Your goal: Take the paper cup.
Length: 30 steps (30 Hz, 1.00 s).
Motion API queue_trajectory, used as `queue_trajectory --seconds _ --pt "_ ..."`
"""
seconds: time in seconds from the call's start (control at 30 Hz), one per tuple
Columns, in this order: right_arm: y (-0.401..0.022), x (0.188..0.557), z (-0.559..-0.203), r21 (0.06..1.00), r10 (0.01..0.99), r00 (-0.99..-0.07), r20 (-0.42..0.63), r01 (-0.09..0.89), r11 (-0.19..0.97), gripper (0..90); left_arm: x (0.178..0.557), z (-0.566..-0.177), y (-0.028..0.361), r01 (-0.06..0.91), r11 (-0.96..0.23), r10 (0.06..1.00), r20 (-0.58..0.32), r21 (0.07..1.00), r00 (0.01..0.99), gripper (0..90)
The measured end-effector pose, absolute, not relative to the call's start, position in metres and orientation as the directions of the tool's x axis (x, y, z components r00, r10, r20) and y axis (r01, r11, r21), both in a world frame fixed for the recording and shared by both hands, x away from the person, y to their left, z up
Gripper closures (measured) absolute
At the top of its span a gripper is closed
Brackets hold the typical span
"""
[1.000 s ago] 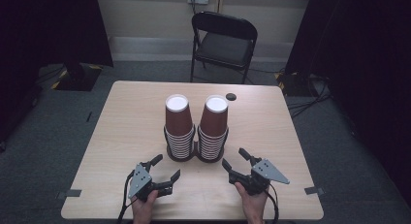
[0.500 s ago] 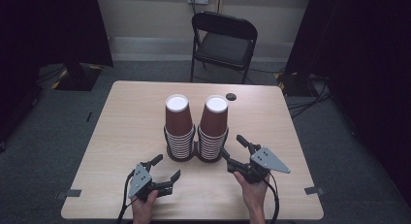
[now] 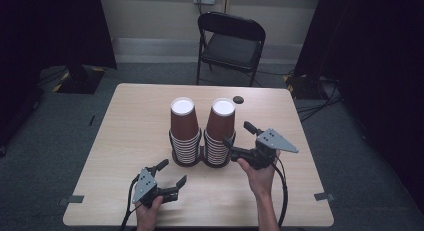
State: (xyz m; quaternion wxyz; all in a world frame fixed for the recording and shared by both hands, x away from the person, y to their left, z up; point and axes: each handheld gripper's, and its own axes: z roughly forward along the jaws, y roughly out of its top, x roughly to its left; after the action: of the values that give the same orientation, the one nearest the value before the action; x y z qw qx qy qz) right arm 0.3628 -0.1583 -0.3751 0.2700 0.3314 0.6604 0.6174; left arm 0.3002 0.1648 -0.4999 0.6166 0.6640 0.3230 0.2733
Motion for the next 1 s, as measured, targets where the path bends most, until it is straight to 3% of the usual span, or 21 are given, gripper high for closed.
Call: queue_trajectory --seconds 0.47,1.0 --pt "-0.145 0.395 -0.364 0.991 0.758 -0.648 0.066 0.129 0.024 12.8 0.300 -0.500 0.165 0.091 -0.030 0.766 -0.035 0.995 0.642 15.9" --pt "-0.123 0.422 -0.376 0.980 0.739 -0.668 0.085 0.191 0.060 11.4 0.300 -0.500 0.165 0.088 -0.030 0.765 -0.034 0.996 0.643 15.9"
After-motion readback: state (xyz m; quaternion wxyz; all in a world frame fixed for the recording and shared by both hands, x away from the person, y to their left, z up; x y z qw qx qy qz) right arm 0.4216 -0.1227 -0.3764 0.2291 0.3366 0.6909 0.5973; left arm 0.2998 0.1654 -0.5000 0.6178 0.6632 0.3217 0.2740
